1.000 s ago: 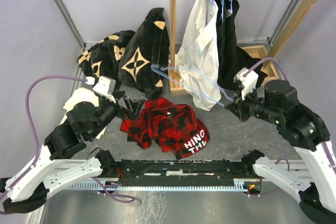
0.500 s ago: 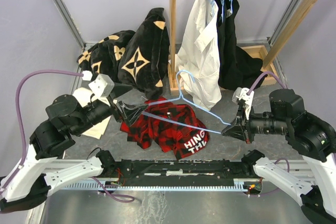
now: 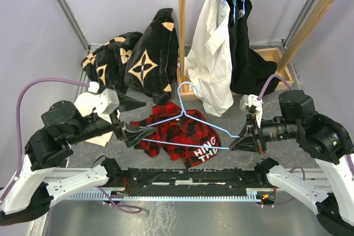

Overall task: Place the shirt on the hanger
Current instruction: Adjust the hanger.

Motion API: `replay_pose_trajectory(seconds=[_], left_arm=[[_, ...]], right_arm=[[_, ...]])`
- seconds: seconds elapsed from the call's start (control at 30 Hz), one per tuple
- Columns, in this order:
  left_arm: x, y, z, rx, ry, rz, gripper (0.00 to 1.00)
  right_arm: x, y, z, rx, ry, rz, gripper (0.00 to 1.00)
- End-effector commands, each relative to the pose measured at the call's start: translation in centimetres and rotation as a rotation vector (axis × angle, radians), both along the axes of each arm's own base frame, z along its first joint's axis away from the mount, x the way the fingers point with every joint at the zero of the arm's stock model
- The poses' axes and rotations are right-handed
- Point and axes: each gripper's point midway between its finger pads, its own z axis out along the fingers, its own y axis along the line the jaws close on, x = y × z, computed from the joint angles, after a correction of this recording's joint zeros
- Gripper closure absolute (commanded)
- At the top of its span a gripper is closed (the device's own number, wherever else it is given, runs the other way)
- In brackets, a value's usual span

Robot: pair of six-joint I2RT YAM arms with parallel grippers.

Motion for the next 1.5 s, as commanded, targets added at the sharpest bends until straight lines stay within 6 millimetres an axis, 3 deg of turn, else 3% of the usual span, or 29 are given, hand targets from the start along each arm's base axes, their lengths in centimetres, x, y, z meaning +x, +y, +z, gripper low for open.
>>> replay_pose_trajectory(seconds=[0.0,0.33,0.43,0.6,0.7,0.8,0.87,1.0,1.13,1.23,1.33,1.47], left_arm=[[-1.6,-1.0,0.9,-0.004,-0.032,-0.123,0.07],[-0.3,-4.2,0.2,0.021,-0.009,-0.173,0.06],[0.5,-5.7,-0.7,0.048,0.016,-0.190,0.12],[0.0,-7.2,-1.1,0.067,0.043,-0.273,0.42],[-0.3,-7.2,-1.2,0.069,0.047,-0.291,0.69],[-0.4,-6.9,-1.3,0.074,0.052,-0.284,0.90],[-0.2,-6.5,-1.7,0.083,0.055,-0.262,0.97],[0.5,-5.6,-2.1,0.095,0.059,-0.192,0.97],[2.5,-4.4,-3.3,0.120,0.073,-0.044,0.97],[4.3,-3.5,-4.2,0.122,0.094,0.082,0.97],[5.9,-2.8,-4.6,0.093,0.114,0.192,0.97],[7.3,-2.5,-4.7,0.054,0.134,0.284,0.97]], right_arm=[[-0.8,0.9,2.1,0.088,-0.034,0.092,1.00],[-0.9,2.0,2.4,0.132,-0.001,0.185,1.00],[-0.2,2.7,2.3,0.158,-0.002,0.189,1.00],[0.7,3.2,1.9,0.151,-0.013,0.188,1.00],[1.2,3.2,1.5,0.136,-0.021,0.178,1.00],[1.8,3.3,1.3,0.118,-0.033,0.157,0.98],[2.4,3.2,1.3,0.103,-0.053,0.128,0.91],[4.4,2.5,1.5,0.056,-0.134,0.005,0.53],[9.4,-0.2,1.1,-0.047,-0.276,-0.319,0.29],[13.0,-3.3,1.1,-0.130,-0.344,-0.589,0.21],[15.5,-5.9,1.1,-0.198,-0.347,-0.808,0.18],[17.0,-6.4,1.6,-0.147,-0.282,-0.961,0.17]])
